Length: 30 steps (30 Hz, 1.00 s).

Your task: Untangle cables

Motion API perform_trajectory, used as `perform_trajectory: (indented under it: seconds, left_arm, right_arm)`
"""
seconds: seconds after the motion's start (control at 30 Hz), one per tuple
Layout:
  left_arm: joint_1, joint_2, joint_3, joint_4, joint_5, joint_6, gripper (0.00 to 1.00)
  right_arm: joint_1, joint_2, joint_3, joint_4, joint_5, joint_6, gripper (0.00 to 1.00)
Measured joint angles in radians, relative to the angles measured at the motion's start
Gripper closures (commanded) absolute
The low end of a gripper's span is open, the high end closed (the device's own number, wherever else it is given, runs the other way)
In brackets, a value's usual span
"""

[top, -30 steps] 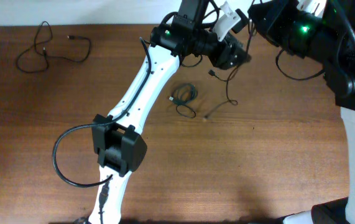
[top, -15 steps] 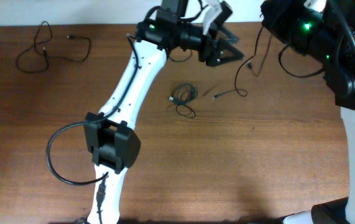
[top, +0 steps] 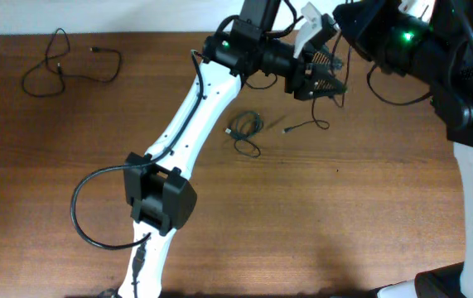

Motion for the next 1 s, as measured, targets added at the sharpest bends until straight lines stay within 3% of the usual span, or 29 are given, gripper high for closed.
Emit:
perform_trajectory:
  seconds: [0.13, 0.2, 0.3, 0.33, 0.47, 0.5, 0.67, 0.93, 1.0]
  left_arm:
    - [-0.008, 0.0, 0.0, 0.056, -0.021, 0.0, 0.27]
    - [-0.015, 0.0, 0.0, 0.075, -0.022, 0.001, 0.44]
    - [-0.022, 0.0, 0.0, 0.092, -0.038, 0.005, 0.54]
    - [-0.021, 0.0, 0.0, 0.092, -0.043, 0.003, 0.66]
    - [-0.021, 0.0, 0.0, 0.092, -0.055, 0.003, 0.71]
    - [-0.021, 0.0, 0.0, 0.092, -0.063, 0.003, 0.81]
    - [-0.021, 0.0, 0.0, 0.074, -0.146, 0.006, 0.97]
    - [-0.02, -0.003, 0.001, -0.132, -0.538, 0.004, 0.99]
    - [-0.021, -0.005, 0.001, -0.153, -0.62, 0.003, 0.71]
  right_arm:
    - [0.0, 0.0, 0.0, 0.0, -0.025, 0.016, 0.96]
    - [0.0, 0.0, 0.0, 0.0, -0.028, 0.018, 0.96]
    - [0.0, 0.0, 0.0, -0.001, -0.04, 0.019, 0.96]
    - [0.0, 0.0, 0.0, -0.001, -0.04, 0.021, 0.96]
    - [0.0, 0.0, 0.0, -0.001, -0.048, 0.022, 0.96]
    - [0.0, 0.0, 0.0, -0.001, -0.052, 0.021, 0.96]
    - [0.0, 0.0, 0.0, -0.005, -0.037, 0.021, 0.96]
    - [0.0, 0.006, -0.001, -0.065, 0.398, 0.021, 0.96]
    - [0.0, 0.01, -0.002, -0.064, 0.476, 0.02, 0.96]
